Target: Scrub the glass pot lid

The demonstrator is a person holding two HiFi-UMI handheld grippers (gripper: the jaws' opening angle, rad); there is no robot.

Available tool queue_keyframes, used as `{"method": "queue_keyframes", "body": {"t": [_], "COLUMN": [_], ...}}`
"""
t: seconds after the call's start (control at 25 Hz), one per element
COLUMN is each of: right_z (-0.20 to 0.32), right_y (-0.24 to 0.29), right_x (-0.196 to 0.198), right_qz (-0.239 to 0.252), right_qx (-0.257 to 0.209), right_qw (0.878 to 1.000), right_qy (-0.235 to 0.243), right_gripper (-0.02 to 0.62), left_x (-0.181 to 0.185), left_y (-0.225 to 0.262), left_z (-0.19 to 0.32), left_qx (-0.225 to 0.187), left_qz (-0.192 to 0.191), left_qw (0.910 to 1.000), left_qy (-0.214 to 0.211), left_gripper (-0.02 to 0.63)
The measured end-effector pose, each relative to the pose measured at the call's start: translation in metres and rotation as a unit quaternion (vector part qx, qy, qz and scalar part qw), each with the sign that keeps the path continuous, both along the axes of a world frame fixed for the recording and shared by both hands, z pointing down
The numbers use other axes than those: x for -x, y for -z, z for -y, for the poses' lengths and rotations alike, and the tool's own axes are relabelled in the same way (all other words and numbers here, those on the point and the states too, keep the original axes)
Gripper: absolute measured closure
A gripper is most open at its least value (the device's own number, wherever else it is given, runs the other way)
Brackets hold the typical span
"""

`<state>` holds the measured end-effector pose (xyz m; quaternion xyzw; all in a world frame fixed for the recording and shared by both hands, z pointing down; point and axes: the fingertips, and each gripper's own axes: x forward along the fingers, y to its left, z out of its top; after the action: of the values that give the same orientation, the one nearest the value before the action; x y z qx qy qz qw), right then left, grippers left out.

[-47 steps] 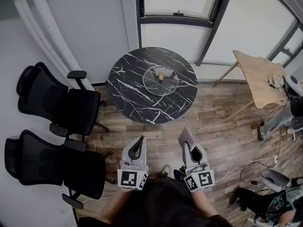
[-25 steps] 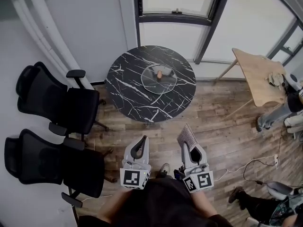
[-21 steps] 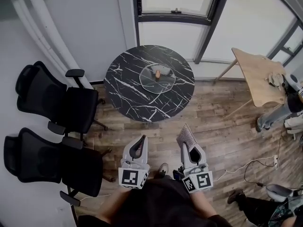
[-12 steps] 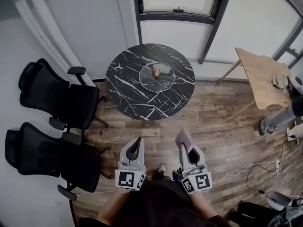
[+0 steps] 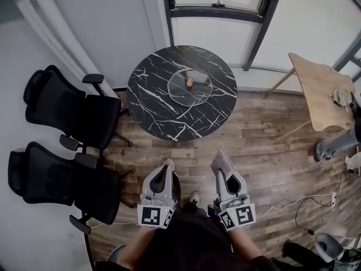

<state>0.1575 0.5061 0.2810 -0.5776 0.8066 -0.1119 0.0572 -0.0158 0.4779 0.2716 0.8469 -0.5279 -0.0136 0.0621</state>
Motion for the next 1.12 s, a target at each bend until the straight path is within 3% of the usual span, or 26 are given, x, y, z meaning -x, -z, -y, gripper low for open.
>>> {"method": "queue_keyframes", "body": {"t": [0.48,1.12], "right_z": [0.074,0.206], "right_y": [-0.004,-0.009], "right_x": [0.003,0.042], "right_qz": [-0.018,-0.016], "right_qx": [0.005,0.032], "right_qw": [1.000,0.998], "right_qy": [-0.021,-0.051], "right_gripper": [0.516,0.517], "left_x": [-0.006,0.032], "left_y": [-0.009,-0.021], "left_z": [0.087,0.226], "left_qx": [-0.003,0.027], "left_qz": [-0.016,-0.036], "left_qw": [0.9993,0.9973], "left_qy": [-0.032,-0.058], "left_gripper": [0.604,0.604]}}
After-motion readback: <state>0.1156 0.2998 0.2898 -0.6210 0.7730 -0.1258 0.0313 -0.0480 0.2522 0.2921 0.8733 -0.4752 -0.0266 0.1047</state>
